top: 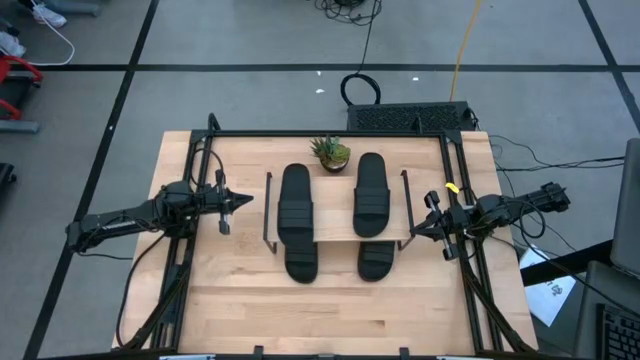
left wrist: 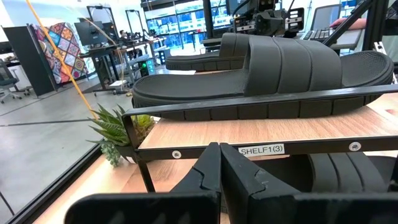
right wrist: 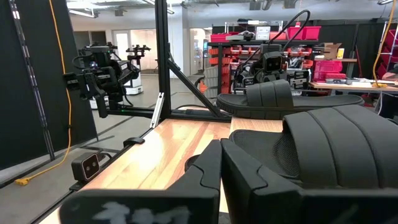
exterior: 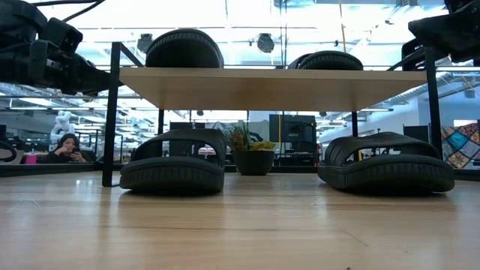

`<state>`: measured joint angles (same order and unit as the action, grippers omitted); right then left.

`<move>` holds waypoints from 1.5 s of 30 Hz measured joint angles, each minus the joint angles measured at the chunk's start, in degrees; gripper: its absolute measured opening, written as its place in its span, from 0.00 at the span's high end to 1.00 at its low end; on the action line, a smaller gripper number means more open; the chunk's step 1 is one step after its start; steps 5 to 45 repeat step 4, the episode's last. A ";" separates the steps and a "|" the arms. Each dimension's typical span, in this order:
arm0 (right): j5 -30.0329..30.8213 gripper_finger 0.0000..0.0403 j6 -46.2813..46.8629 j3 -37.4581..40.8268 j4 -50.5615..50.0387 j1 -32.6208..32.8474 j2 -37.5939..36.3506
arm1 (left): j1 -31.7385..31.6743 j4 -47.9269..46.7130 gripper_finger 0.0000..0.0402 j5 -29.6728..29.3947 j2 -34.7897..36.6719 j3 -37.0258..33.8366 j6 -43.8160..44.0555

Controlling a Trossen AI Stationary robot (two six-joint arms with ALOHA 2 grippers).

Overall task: Pick and place slides into the shelf
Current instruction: Return to Home Position

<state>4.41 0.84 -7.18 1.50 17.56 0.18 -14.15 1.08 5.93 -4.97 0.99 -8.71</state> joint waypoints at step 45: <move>-0.01 1.00 0.00 0.00 0.00 0.00 -0.02 | 0.00 0.00 0.99 0.00 0.00 0.00 0.00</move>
